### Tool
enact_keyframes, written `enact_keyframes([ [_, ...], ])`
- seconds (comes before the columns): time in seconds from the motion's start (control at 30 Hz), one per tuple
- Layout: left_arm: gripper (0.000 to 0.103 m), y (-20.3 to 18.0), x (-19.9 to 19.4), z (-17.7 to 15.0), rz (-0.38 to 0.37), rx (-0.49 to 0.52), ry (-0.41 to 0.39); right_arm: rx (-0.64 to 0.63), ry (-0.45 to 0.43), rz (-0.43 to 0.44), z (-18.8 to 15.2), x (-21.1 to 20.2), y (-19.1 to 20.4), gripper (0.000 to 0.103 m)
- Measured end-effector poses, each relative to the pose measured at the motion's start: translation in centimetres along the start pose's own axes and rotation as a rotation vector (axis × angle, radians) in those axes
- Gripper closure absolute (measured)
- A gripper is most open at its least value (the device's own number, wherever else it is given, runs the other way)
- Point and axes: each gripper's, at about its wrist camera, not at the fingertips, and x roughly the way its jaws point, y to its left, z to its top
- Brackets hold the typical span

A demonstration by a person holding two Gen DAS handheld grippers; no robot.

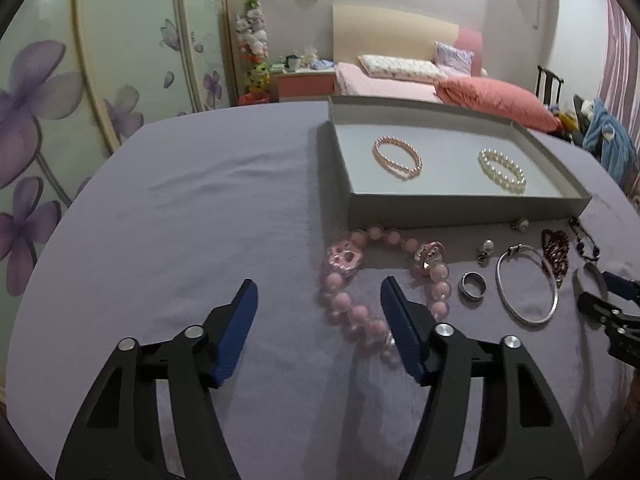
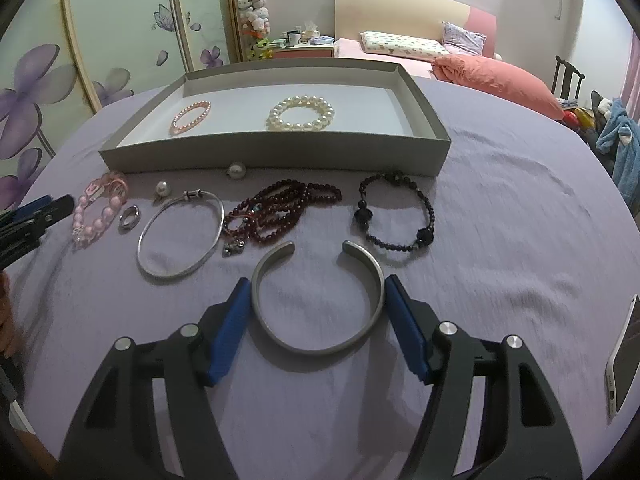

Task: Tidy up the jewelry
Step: 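Grasp the pink bead charm bracelet with the left tool while the right tool reaches the silver cuff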

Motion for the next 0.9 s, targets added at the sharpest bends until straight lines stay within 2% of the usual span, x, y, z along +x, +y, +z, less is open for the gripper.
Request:
enact_keyframes([
  [0.23, 0.053, -0.7, 2.6, 1.4, 0.002, 0.045, 0.062, 0.000, 0.000, 0.002, -0.3, -0.2, -0.3, 0.038],
  [0.33, 0.057, -0.8, 2.9, 1.7, -0.003, 0.067, 0.064, 0.000, 0.000, 0.002, -0.3, -0.2, -0.2, 0.037],
  [0.37, 0.062, -0.9, 2.9, 1.8, -0.007, 0.073, 0.062, -0.001, 0.000, 0.001, -0.3, -0.2, -0.3, 0.037],
  [0.4, 0.072, -0.9, 2.9, 1.9, -0.013, 0.074, 0.062, 0.000, 0.000, 0.001, -0.3, -0.2, -0.3, 0.037],
  [0.43, 0.078, -0.9, 2.8, 1.8, -0.018, 0.072, 0.063, 0.000, 0.000, 0.002, -0.3, -0.2, -0.3, 0.037],
  [0.73, 0.077, -0.6, 0.6, -0.2, 0.010, 0.052, 0.079, -0.002, 0.001, 0.001, -0.3, -0.2, -0.2, 0.036],
  [0.8, 0.073, -0.7, 0.8, -0.1, 0.021, 0.060, 0.074, -0.004, 0.002, -0.002, -0.3, -0.1, -0.1, 0.036],
  [0.9, 0.072, -0.6, 1.1, 0.2, 0.020, 0.051, 0.073, -0.005, 0.003, -0.004, -0.2, -0.1, -0.1, 0.036],
])
